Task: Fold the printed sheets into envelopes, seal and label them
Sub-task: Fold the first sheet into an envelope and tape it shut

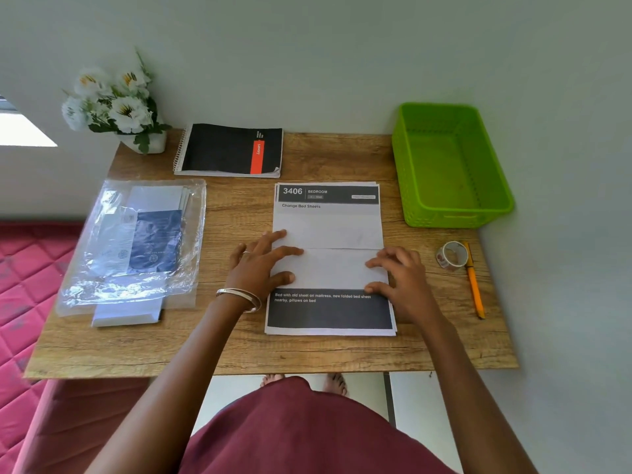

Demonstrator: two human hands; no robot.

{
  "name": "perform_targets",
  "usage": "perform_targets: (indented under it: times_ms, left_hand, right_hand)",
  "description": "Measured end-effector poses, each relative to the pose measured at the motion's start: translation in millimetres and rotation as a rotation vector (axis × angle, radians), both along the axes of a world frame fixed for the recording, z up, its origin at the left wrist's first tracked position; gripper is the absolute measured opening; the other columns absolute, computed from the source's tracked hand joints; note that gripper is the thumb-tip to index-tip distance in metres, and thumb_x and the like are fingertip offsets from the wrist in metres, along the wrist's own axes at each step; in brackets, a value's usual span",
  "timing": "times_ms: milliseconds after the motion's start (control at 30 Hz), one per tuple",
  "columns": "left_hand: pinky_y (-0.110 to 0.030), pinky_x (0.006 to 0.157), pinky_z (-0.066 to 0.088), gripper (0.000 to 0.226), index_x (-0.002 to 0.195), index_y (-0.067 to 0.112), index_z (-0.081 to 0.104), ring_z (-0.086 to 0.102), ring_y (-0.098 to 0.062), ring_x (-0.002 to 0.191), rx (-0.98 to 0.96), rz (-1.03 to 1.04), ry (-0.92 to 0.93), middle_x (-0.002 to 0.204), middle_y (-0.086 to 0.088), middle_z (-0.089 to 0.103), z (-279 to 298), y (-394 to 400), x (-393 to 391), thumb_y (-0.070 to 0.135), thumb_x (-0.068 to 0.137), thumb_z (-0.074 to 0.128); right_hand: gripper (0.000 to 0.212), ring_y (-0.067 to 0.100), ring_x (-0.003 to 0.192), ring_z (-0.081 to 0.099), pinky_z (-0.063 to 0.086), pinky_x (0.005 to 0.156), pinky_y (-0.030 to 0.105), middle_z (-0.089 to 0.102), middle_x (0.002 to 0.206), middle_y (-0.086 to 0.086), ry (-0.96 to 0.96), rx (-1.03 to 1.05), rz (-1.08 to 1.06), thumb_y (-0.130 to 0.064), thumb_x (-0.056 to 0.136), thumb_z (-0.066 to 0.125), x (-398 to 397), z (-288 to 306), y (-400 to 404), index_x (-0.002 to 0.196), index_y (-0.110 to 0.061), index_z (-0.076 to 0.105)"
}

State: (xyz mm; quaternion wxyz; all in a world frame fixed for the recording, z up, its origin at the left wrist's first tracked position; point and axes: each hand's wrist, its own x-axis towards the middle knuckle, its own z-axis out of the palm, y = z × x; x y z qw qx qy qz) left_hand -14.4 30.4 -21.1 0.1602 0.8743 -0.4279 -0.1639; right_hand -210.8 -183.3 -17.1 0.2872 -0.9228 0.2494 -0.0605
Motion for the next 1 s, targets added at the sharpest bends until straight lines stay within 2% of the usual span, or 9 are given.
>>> perform_targets:
  times_ms: [100,200,367,533,633,700,833,900,1000]
  left_hand:
    - [-0.047,0.111,0.003,0.053,0.13,0.053,0.036,0.014,-0.024,0.141,0.061,-0.05,-0.025,0.153,0.014,0.012,3.4,2.0,3.2,0.055,0.081,0.056]
    - [-0.047,0.111,0.001,0.077,0.136,0.055,0.022,0.006,-0.022,0.143,0.162,-0.138,-0.045,0.155,0.012,0.003,7.6,7.6,7.1,0.07,0.069,0.057]
    - [-0.05,0.108,0.011,0.089,0.138,0.053,0.018,0.012,-0.023,0.141,0.237,-0.189,-0.123,0.155,0.009,0.005,16.2,4.4,8.2,0.077,0.062,0.057]
    - [-0.051,0.107,0.016,0.09,0.137,0.052,0.017,0.016,-0.026,0.139,0.259,-0.212,-0.164,0.154,0.007,0.008,15.6,1.7,10.2,0.08,0.06,0.055]
    - [-0.05,0.106,0.015,0.092,0.138,0.051,0.016,0.018,-0.024,0.138,0.218,-0.208,-0.145,0.154,0.009,0.011,11.4,5.6,13.5,0.083,0.059,0.051]
    - [-0.048,0.105,0.015,0.087,0.138,0.05,0.019,0.022,-0.021,0.137,0.18,-0.191,-0.113,0.153,0.012,0.015,8.4,7.2,15.9,0.083,0.06,0.04]
    - [-0.042,0.104,0.017,0.055,0.122,0.045,0.051,0.036,-0.013,0.13,-0.083,0.029,0.054,0.142,0.016,0.041,-0.3,2.8,16.3,0.07,0.074,0.039]
    - [-0.04,0.101,0.025,0.036,0.111,0.037,0.062,0.051,-0.015,0.116,-0.225,0.182,0.108,0.126,0.01,0.059,-4.3,-2.4,14.7,0.055,0.083,0.049]
    - [-0.048,0.086,0.045,0.035,0.093,0.034,0.063,0.061,-0.014,0.079,-0.341,0.363,0.182,0.084,0.011,0.068,-12.3,-7.9,13.8,0.06,0.08,0.044]
  right_hand:
    - [0.038,0.028,0.11,0.052,0.045,0.089,0.046,0.065,0.113,0.008,-0.043,-0.294,0.174,-0.031,0.071,0.073,-0.5,0.6,-1.9,0.102,-0.009,0.072]
    - [0.043,0.03,0.096,0.066,0.056,0.079,0.04,0.071,0.102,0.012,-0.053,-0.526,0.411,-0.013,0.066,0.085,1.4,-0.1,3.3,0.105,-0.004,0.07]
    - [0.07,0.032,0.1,0.067,0.059,0.075,0.04,0.069,0.109,0.018,0.049,-0.673,0.552,-0.007,0.053,0.09,-3.1,-7.9,1.5,0.117,0.001,0.063]
    - [0.076,0.034,0.09,0.069,0.059,0.069,0.04,0.07,0.1,0.023,0.049,-0.799,0.69,-0.007,0.052,0.091,-0.4,4.4,0.2,0.12,0.004,0.06]
    - [0.069,0.028,0.073,0.067,0.056,0.06,0.035,0.07,0.086,0.015,-0.067,-0.756,0.639,-0.003,0.059,0.086,5.1,6.1,-5.2,0.122,0.002,0.059]
    - [0.047,0.027,0.068,0.063,0.053,0.061,0.035,0.067,0.081,0.012,-0.187,-0.689,0.551,-0.001,0.074,0.068,10.3,7.4,-7.3,0.12,0.0,0.06]
    - [0.035,0.027,0.076,0.064,0.052,0.069,0.037,0.069,0.085,0.011,-0.319,-0.533,0.312,-0.009,0.084,0.045,22.4,12.4,-6.8,0.113,-0.003,0.064]
    - [0.034,0.025,0.081,0.063,0.05,0.073,0.039,0.068,0.089,0.009,-0.361,-0.447,0.199,-0.008,0.086,0.045,32.5,12.9,-6.0,0.114,-0.005,0.063]
    - [0.032,0.022,0.091,0.059,0.045,0.081,0.039,0.065,0.095,0.007,-0.382,-0.307,0.027,-0.008,0.088,0.045,52.4,12.4,-8.5,0.117,-0.009,0.06]
